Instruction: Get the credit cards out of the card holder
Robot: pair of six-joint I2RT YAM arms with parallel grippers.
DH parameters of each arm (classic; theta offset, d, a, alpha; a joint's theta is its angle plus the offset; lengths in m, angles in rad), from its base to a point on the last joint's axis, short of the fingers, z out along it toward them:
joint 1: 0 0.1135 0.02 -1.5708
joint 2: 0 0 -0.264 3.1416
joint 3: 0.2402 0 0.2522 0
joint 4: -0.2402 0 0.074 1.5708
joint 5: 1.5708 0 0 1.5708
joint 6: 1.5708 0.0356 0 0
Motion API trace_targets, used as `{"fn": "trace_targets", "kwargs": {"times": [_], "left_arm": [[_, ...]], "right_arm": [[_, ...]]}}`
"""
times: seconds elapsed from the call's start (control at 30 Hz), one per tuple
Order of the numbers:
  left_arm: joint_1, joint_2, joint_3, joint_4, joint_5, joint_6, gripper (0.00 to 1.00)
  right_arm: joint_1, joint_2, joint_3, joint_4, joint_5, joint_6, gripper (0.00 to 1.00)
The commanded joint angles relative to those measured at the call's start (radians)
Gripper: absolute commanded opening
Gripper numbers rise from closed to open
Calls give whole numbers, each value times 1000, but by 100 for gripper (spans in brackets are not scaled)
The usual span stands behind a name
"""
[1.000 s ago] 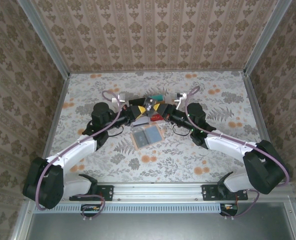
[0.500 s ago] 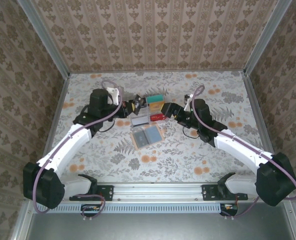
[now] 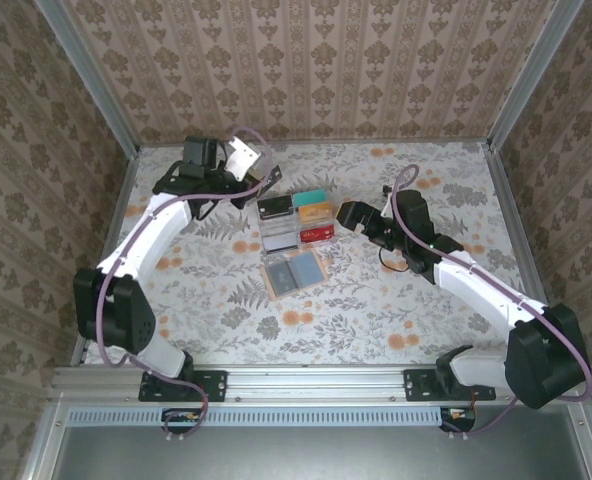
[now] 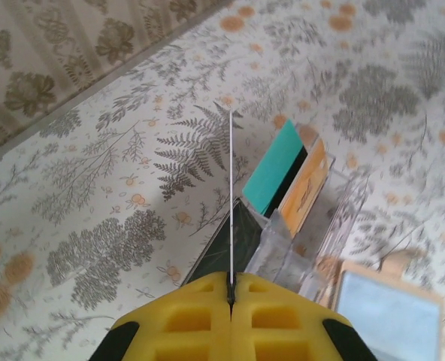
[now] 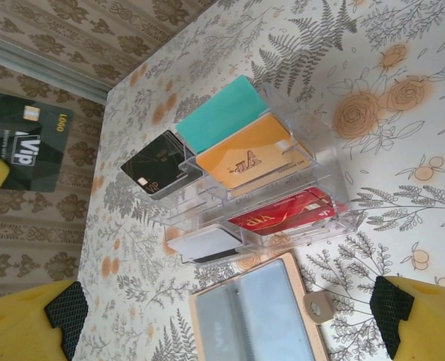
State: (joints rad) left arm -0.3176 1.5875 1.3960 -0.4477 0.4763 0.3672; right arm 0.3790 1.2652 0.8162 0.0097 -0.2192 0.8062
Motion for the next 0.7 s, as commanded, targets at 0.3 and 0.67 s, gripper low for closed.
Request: {"fn": "trace_targets", "kwargs": {"times": [0.3,0.67], "left_arm": [[68,211,243,-275,321,515,0],[68,345,355,-436,290,638,0]], "right_arm": [[-11,8,22,-10,-51,-4,100],[-10,13,34,-19,-59,-2,100]]}}
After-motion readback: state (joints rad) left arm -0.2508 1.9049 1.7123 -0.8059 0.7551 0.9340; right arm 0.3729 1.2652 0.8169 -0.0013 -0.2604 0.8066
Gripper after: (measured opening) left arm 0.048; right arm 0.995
